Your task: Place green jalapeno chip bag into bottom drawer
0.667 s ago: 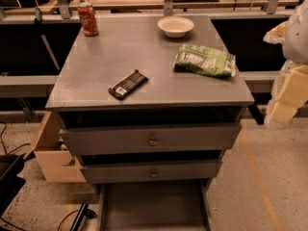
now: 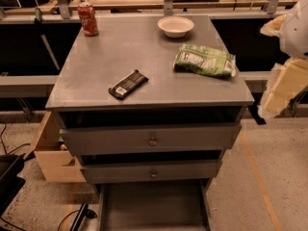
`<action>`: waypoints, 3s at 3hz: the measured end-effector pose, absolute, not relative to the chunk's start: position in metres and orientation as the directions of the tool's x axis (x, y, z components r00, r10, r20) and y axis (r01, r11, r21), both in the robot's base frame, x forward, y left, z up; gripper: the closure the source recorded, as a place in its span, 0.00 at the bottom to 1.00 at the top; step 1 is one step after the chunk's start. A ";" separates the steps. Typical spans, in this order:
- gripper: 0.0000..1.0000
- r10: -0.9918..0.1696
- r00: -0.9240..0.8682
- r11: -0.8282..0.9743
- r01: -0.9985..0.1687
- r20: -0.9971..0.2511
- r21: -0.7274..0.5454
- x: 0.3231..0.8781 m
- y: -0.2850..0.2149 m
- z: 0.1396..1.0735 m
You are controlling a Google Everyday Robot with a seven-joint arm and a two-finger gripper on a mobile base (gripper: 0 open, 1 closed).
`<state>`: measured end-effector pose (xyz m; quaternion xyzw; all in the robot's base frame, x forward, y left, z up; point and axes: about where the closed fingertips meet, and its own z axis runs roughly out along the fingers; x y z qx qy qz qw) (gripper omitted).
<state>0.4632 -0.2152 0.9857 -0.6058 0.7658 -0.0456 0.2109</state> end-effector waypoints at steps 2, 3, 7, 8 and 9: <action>0.00 -0.879 0.072 0.229 -0.803 -0.471 -0.550 0.587 -0.198 0.996; 0.00 -0.804 0.096 0.328 -0.752 -0.587 -0.572 0.638 -0.193 0.995; 0.00 -0.720 -0.065 0.521 -0.708 -0.691 -0.476 0.715 -0.214 0.947; 0.00 -0.665 -0.122 0.576 -0.712 -0.737 -0.402 0.737 -0.224 0.929; 0.00 -0.610 -0.171 0.602 -0.734 -0.773 -0.313 0.749 -0.229 0.909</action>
Offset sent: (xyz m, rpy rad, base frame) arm 0.2072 0.0261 0.0261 0.4075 -0.5118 0.1902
